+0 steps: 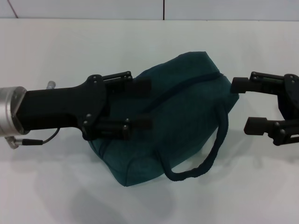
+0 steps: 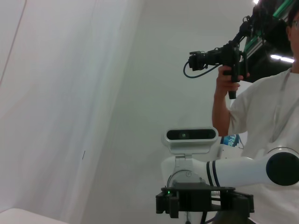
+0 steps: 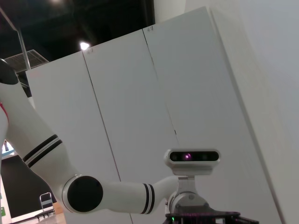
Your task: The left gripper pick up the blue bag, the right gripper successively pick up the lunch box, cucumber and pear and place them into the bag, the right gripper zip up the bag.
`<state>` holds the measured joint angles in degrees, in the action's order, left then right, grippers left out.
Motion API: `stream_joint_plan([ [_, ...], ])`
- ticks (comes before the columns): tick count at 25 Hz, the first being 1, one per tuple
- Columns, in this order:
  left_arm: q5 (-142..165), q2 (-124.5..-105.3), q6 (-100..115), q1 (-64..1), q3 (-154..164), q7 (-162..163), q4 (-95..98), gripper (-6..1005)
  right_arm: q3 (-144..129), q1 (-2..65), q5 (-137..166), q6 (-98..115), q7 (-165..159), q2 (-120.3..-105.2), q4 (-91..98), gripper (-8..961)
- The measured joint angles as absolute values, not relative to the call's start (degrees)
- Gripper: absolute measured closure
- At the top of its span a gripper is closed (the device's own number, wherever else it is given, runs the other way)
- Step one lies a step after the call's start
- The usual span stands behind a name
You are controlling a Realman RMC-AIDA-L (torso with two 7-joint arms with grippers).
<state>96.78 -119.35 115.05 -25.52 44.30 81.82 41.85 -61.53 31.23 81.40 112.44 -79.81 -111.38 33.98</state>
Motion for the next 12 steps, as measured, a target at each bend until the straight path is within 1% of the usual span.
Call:
stream_joint_plan([
  [12, 97.0, -119.35, 115.0, -25.7, 44.3, 81.8, 41.8, 143, -61.5, 31.4, 82.0, 112.1, -79.7, -111.45, 34.0, 104],
])
